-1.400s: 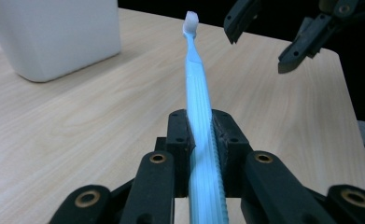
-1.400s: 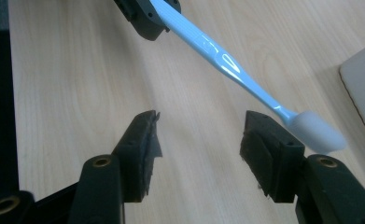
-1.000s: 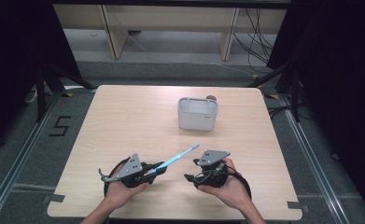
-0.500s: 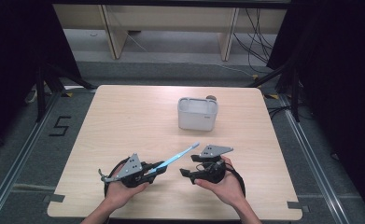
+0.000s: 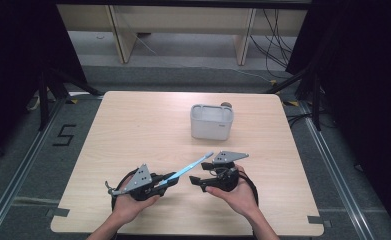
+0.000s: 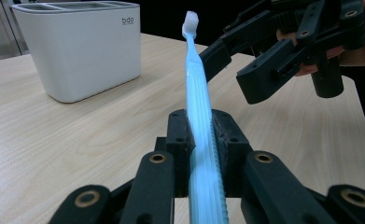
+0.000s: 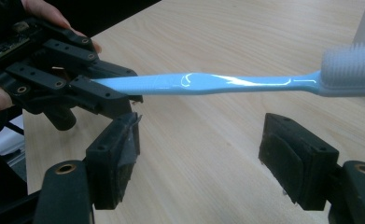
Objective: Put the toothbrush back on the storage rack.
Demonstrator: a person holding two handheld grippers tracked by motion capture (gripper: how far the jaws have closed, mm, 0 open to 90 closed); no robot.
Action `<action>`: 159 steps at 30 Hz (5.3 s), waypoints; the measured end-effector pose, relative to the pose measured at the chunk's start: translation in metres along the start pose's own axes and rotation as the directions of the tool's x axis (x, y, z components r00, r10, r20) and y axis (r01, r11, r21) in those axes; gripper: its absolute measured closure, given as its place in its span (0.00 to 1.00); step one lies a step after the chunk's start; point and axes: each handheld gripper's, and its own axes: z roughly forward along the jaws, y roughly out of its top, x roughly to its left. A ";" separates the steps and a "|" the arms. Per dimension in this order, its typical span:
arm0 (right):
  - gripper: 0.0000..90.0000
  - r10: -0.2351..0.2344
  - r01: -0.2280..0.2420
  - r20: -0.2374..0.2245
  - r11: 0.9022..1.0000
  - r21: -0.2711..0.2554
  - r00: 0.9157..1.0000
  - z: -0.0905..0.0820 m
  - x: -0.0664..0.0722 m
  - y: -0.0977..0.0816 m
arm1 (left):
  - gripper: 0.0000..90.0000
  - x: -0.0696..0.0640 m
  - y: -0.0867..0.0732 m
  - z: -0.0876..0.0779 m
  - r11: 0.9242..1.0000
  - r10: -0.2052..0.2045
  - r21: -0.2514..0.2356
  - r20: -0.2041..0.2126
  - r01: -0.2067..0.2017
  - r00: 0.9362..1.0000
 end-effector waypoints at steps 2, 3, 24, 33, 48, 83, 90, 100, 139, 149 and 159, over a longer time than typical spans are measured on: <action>0.33 0.009 -0.009 0.010 1.000 -0.005 1.000 0.000 0.000 0.001 | 0.87 0.000 0.000 0.000 1.000 0.002 -0.002 -0.002 -0.002 1.000; 0.33 0.025 -0.025 0.006 1.000 -0.005 1.000 0.000 0.001 0.001 | 0.87 0.000 0.000 0.000 1.000 0.003 -0.002 -0.003 -0.003 1.000; 0.33 0.111 -0.112 -0.026 0.993 -0.046 0.993 0.004 -0.004 0.004 | 0.87 -0.001 -0.002 0.002 1.000 -0.009 -0.015 -0.012 0.008 1.000; 0.34 0.097 -0.098 -0.032 0.994 -0.054 0.995 0.007 -0.005 0.006 | 0.87 -0.003 -0.003 0.003 1.000 -0.010 -0.009 -0.011 0.010 1.000; 0.34 0.139 -0.142 -0.037 0.988 -0.069 0.990 0.007 -0.007 0.008 | 0.87 -0.005 -0.005 0.006 1.000 -0.010 -0.003 -0.006 0.010 1.000; 0.97 0.236 -0.262 -0.169 0.953 -0.154 0.957 -0.004 -0.010 0.011 | 0.69 -0.022 -0.003 0.014 0.996 0.073 0.045 0.054 -0.075 0.996; 0.97 0.208 -0.236 -0.164 0.955 -0.178 0.964 -0.008 -0.008 0.016 | 0.66 -0.024 0.001 0.012 0.998 0.050 0.028 0.068 -0.052 0.996; 0.97 0.190 -0.217 -0.136 0.952 -0.216 0.972 -0.021 -0.009 0.028 | 0.63 -0.024 0.007 0.005 0.999 0.044 0.001 0.058 -0.044 0.997; 0.97 0.107 -0.078 0.099 0.964 -0.253 0.989 -0.055 -0.031 0.063 | 0.56 0.021 -0.021 -0.029 0.995 -0.081 -0.078 -0.188 0.067 0.979; 0.97 0.079 -0.027 0.191 0.965 -0.263 0.978 -0.062 -0.041 0.073 | 0.56 0.025 -0.024 -0.029 0.995 -0.072 -0.081 -0.215 0.056 0.974; 0.97 0.091 -0.018 0.253 0.961 -0.275 0.963 -0.064 -0.046 0.082 | 0.55 0.023 -0.023 -0.030 0.997 -0.061 -0.059 -0.230 0.049 0.971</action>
